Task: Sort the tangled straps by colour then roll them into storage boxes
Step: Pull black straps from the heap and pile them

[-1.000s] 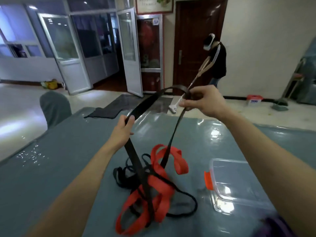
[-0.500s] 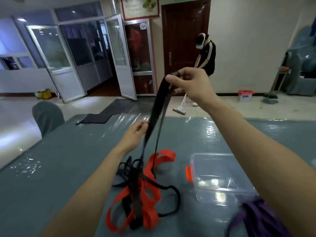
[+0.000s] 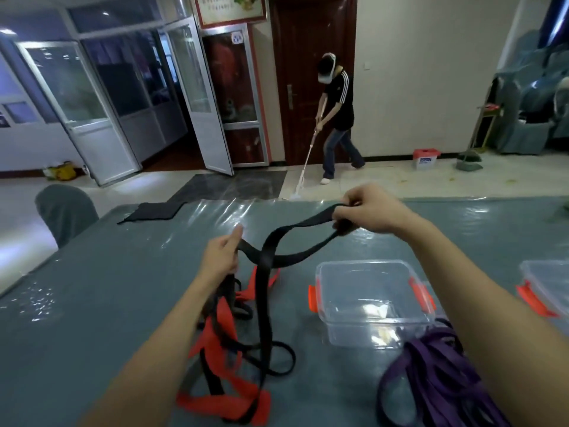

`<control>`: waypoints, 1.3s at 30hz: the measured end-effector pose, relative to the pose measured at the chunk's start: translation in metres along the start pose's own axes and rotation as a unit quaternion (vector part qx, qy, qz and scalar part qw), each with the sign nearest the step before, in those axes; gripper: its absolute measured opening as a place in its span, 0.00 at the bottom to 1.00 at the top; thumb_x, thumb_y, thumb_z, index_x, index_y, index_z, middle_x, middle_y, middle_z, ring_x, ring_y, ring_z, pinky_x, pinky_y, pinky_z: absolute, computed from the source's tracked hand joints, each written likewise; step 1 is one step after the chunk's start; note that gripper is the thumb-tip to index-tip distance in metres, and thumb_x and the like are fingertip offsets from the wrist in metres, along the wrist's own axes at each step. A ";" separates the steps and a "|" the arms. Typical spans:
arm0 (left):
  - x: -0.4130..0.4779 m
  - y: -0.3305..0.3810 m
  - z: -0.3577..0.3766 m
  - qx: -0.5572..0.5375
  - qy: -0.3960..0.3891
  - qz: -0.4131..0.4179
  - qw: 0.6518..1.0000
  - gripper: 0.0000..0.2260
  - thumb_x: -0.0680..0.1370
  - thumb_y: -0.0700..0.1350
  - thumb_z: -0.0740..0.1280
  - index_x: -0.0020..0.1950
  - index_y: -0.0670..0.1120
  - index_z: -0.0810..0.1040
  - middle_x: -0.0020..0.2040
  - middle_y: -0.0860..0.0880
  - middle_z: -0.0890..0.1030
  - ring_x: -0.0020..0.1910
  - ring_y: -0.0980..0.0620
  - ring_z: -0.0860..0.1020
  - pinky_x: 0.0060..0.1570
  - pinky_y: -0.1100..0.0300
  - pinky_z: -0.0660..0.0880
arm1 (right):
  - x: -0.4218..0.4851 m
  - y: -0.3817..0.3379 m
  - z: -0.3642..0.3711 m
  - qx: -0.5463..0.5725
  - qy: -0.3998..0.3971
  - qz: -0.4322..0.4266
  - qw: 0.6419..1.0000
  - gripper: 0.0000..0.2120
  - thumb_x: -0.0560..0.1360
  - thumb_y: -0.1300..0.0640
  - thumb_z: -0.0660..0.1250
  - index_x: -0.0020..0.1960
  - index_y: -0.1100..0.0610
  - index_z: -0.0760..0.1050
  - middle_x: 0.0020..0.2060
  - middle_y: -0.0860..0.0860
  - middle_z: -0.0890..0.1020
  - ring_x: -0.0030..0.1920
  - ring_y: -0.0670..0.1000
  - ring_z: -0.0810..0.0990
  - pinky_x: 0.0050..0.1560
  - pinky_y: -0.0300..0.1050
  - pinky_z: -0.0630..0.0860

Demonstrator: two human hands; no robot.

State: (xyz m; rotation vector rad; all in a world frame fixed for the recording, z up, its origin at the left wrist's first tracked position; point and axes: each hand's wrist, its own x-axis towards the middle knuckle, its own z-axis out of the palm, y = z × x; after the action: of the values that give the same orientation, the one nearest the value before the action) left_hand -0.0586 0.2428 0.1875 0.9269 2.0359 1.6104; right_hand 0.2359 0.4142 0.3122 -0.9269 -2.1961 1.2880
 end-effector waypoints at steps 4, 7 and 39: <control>-0.007 0.003 -0.006 0.101 -0.184 0.040 0.977 0.22 0.80 0.65 0.73 0.46 0.46 0.79 0.40 0.50 0.82 0.38 0.55 0.80 0.44 0.56 0.76 | -0.009 -0.011 0.011 0.261 -0.006 -0.064 0.963 0.10 0.83 0.69 0.66 0.43 0.64 0.78 0.51 0.67 0.85 0.58 0.64 0.88 0.62 0.59 0.85; -0.049 -0.041 0.033 0.151 -0.345 -0.025 0.926 0.31 0.74 0.48 0.84 0.75 0.48 0.77 0.70 0.49 0.83 0.69 0.57 0.81 0.72 0.54 0.76 | -0.014 -0.038 0.000 0.292 0.017 -0.152 0.944 0.16 0.80 0.67 0.67 0.35 0.56 0.79 0.43 0.58 0.84 0.58 0.66 0.87 0.64 0.65 0.83; -0.118 -0.002 0.046 0.222 -0.313 0.019 0.923 0.50 0.68 0.47 0.89 0.84 0.54 0.67 0.78 0.61 0.75 0.77 0.64 0.72 0.80 0.58 0.69 | -0.039 -0.025 0.025 0.038 -0.094 -0.203 0.974 0.07 0.73 0.64 0.81 0.46 0.63 0.84 0.36 0.54 0.83 0.37 0.49 0.82 0.43 0.48 0.80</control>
State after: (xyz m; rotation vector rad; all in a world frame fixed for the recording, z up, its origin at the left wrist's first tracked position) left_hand 0.0546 0.1925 0.1614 1.4211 1.9203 0.7085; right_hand 0.2381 0.3621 0.3210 -0.3099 -2.3003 1.2866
